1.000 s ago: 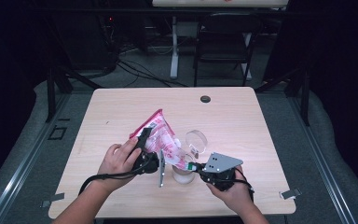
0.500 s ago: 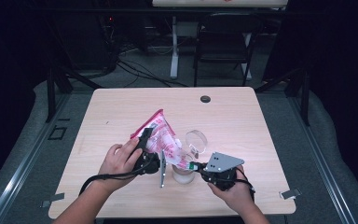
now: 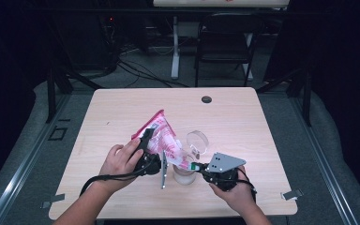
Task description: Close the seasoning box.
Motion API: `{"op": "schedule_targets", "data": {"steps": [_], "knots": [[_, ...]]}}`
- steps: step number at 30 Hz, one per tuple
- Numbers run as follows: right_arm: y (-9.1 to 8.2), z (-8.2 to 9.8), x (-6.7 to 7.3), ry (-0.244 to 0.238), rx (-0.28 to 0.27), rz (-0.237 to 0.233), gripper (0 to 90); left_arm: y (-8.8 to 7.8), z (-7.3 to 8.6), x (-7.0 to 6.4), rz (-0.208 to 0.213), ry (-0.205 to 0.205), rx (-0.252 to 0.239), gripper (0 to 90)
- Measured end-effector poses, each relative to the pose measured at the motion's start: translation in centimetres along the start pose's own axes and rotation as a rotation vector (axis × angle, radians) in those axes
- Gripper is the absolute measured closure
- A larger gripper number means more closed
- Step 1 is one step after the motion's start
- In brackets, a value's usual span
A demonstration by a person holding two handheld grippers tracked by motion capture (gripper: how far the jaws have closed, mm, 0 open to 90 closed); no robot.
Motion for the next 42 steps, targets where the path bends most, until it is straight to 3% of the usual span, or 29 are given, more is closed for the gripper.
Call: {"op": "schedule_targets", "data": {"steps": [42], "knots": [[-0.02, 0.01, 0.02, 0.001, -0.002, 0.002, 90.0, -0.16, -0.08, 0.23, -0.006, -0.002, -0.007, 68.6]]}}
Point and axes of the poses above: each handheld gripper's, and its own axes: y roughly forward along the jaws, z roughly out of its underside, x roughly to its left, the point moved 2 cm from there along y, roughly forward along the jaws, and after that the axes turned 11 degrees about z, right-handed, at the moved point
